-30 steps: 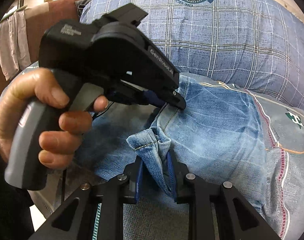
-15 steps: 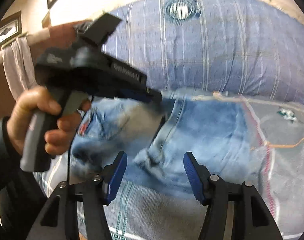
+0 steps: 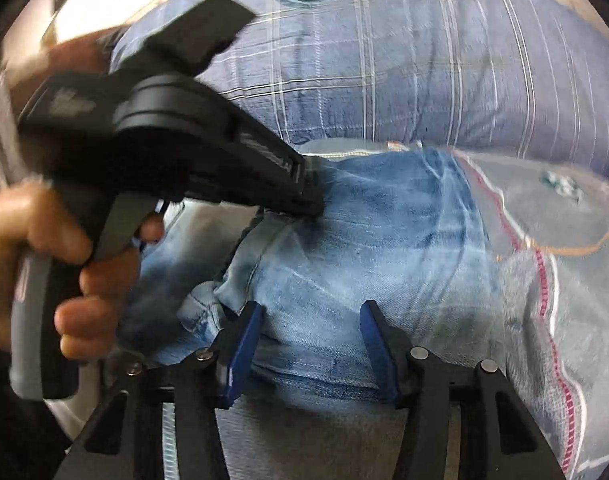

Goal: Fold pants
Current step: 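Lower the folded leg onto the jeans and open both grippers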

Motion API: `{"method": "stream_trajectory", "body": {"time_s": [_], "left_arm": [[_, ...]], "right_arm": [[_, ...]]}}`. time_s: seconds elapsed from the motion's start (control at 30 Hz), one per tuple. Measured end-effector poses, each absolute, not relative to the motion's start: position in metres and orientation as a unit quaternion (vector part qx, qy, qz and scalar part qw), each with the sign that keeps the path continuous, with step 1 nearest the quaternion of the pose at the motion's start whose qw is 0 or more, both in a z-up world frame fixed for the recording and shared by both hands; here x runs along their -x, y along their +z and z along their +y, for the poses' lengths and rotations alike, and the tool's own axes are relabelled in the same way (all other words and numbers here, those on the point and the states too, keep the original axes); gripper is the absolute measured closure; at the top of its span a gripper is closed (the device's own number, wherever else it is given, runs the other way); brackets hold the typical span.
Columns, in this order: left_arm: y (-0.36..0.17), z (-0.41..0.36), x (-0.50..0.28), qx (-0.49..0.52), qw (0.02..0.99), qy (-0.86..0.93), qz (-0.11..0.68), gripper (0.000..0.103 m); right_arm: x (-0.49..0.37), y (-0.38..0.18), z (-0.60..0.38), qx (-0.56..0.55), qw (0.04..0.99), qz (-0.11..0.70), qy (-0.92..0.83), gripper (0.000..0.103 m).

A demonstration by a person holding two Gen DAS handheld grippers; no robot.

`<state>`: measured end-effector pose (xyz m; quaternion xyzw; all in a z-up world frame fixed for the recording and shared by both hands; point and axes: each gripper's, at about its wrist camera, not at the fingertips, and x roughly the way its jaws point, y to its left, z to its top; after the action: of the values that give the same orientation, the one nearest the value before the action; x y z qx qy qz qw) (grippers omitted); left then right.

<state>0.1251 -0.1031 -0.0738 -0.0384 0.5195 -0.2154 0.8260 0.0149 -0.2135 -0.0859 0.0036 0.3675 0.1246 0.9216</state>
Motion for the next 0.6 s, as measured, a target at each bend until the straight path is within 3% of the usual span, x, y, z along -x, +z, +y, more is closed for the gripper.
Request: {"method": "stream_trajectory", "body": {"time_s": [0.27, 0.6], "left_arm": [[-0.062, -0.087, -0.123, 0.076, 0.813, -0.220, 0.533, 0.101], [-0.024, 0.033, -0.067, 0.026, 0.854, -0.133, 0.503, 0.101]], "right_arm": [[-0.012, -0.086, -0.208, 0.022, 0.924, 0.360, 0.125, 0.048], [0.003, -0.031, -0.168, 0.052, 0.936, 0.308, 0.166, 0.048]]}}
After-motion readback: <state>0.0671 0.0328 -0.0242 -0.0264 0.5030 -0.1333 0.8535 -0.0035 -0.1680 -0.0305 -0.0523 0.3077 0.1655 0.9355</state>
